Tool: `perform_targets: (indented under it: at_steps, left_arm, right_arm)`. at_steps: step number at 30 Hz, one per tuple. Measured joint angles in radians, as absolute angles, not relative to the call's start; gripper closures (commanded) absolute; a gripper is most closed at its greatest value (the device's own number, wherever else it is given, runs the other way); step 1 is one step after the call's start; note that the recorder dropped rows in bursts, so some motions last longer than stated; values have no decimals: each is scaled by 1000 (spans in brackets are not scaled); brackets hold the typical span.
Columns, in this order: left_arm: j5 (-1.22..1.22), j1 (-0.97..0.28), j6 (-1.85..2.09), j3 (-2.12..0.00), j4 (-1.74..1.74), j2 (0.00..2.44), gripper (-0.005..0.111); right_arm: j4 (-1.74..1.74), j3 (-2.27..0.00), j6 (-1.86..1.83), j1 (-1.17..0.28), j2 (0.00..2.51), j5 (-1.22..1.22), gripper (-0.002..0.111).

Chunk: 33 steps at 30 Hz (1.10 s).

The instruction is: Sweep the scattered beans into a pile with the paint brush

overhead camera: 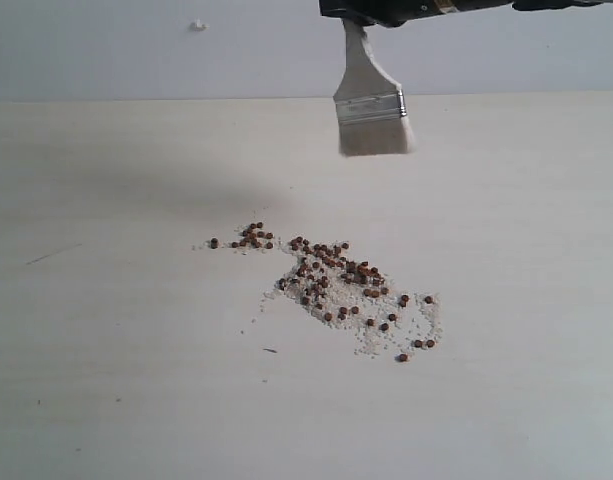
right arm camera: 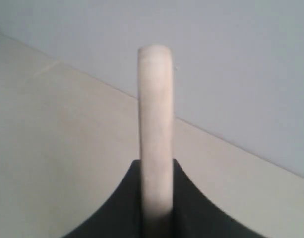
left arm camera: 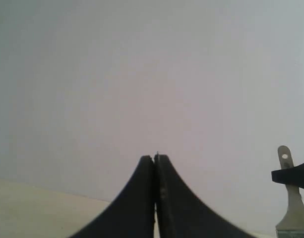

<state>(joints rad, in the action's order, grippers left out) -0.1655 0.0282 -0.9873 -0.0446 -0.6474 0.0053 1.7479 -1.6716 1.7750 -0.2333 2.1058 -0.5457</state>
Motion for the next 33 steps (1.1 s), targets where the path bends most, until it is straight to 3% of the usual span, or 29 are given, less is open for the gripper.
perform_targets:
  at_steps: [9,13,20,25,33]
  left_arm:
    - [-165,28,-987,-45,-647,5,107]
    - [-165,28,-987,-45,-647,5,107]
    - [-165,28,-987,-45,-647,5,107]
    - [-165,28,-987,-45,-647,5,107]
    - [-165,28,-987,-45,-647,5,107]
  right_arm:
    - [1696,-1326,1761,-459,1859,151,108]
    - [1669,-1293,1769,-542,1810,193,108]
    - [1473,-1251,1749,-564,1799,162,108]
    - [1593,-1155,1895,-654,1768,444,108]
    - [1721,-1067,2114,-912,1742,864,108]
